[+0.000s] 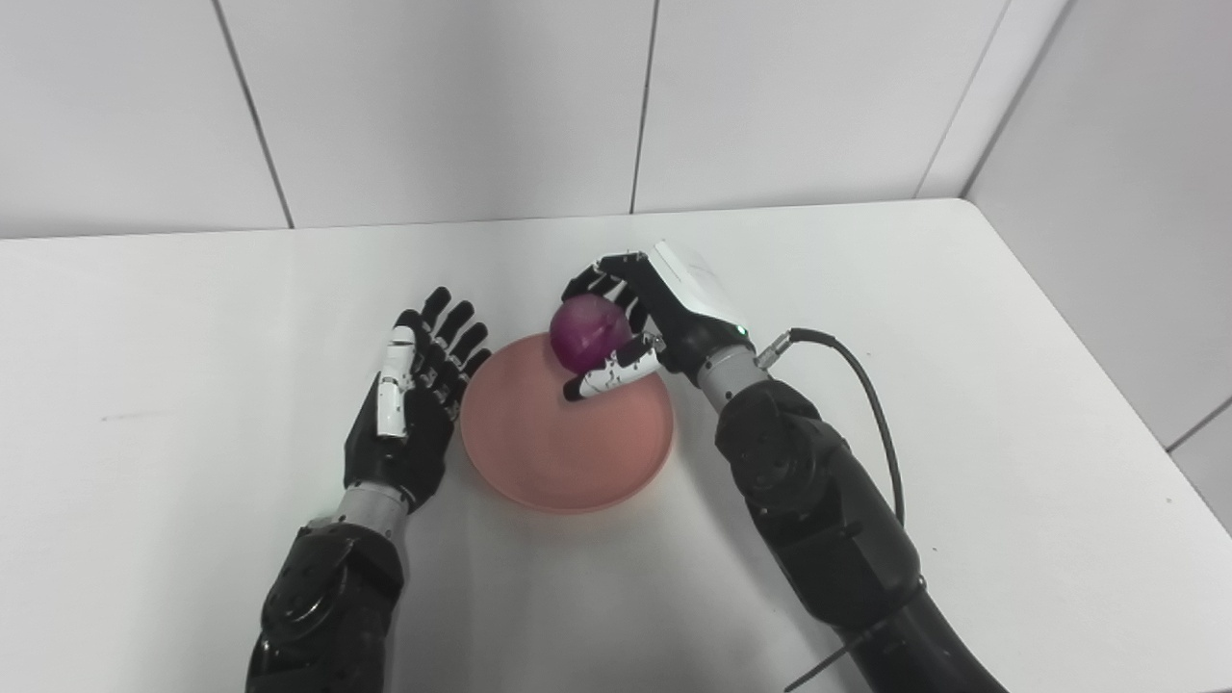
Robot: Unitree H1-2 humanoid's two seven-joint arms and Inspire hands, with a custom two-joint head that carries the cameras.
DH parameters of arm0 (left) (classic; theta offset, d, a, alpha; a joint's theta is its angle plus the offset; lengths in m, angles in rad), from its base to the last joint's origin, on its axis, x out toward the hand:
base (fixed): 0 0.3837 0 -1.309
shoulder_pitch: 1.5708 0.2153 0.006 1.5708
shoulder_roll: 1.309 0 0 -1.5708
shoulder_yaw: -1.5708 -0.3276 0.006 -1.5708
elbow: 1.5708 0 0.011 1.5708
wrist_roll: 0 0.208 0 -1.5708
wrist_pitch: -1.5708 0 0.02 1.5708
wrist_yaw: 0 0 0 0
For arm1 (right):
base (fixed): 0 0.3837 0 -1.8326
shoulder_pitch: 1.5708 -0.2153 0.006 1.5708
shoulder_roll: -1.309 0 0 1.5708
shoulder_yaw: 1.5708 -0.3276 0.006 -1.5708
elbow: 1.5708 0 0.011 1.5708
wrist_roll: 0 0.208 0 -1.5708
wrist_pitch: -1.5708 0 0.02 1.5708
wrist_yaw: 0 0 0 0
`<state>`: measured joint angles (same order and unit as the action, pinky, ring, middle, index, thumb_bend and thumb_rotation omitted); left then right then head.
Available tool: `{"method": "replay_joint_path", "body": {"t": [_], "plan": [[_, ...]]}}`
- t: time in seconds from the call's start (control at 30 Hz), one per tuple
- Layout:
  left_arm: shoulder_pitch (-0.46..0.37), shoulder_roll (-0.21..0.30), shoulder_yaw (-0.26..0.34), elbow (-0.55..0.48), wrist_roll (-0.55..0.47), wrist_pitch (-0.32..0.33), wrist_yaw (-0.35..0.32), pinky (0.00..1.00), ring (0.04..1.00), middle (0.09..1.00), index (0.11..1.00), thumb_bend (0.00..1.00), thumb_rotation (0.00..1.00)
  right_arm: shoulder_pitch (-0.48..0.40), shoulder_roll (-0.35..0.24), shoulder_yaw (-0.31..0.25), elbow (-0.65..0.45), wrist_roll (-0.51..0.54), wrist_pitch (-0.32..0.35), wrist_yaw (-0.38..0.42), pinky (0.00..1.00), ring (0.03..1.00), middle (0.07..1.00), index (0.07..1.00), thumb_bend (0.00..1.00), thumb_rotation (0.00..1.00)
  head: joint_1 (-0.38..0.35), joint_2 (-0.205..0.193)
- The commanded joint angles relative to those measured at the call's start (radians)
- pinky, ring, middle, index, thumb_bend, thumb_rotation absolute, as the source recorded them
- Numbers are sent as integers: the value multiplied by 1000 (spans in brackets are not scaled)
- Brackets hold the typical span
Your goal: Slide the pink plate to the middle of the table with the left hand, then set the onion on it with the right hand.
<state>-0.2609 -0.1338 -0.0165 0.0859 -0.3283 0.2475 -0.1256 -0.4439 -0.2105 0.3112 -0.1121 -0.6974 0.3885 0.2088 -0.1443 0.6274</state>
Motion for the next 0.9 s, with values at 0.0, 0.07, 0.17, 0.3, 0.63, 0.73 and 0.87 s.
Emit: {"method": "replay_joint_path", "body": {"t": [0.0,0.07,0.17,0.3,0.63,0.73,0.87], "plan": [[7,-22,-11,-9,19,33,25,944,945,957,948,442,1000,-23,12,7,-1,-1,-49,-24,345,431,460,510,528,0,4,1],[8,-25,-15,-13,27,33,30,946,946,958,949,439,1000,-19,13,13,10,6,-55,-27,346,432,460,510,528,0,12,4],[8,-24,-19,-12,33,28,30,946,949,962,956,431,1000,-13,12,29,30,4,-73,-37,355,443,465,506,529,0,17,8],[4,-29,-18,-13,38,28,35,947,949,964,956,432,1000,-4,10,40,43,10,-81,-36,345,442,464,507,529,0,29,13],[1,-32,-21,-11,44,23,40,941,945,958,953,434,1000,35,-10,43,12,21,-83,-18,351,460,467,514,527,1,32,21],[-1,-33,-21,-10,46,26,43,942,946,959,953,432,1000,50,-18,43,-8,17,-79,-18,438,542,602,599,795,206,29,21],[-1,-32,-22,-8,48,23,38,944,951,963,955,431,1000,63,-26,47,-22,9,-80,-16,488,592,659,655,900,276,26,21]]}}
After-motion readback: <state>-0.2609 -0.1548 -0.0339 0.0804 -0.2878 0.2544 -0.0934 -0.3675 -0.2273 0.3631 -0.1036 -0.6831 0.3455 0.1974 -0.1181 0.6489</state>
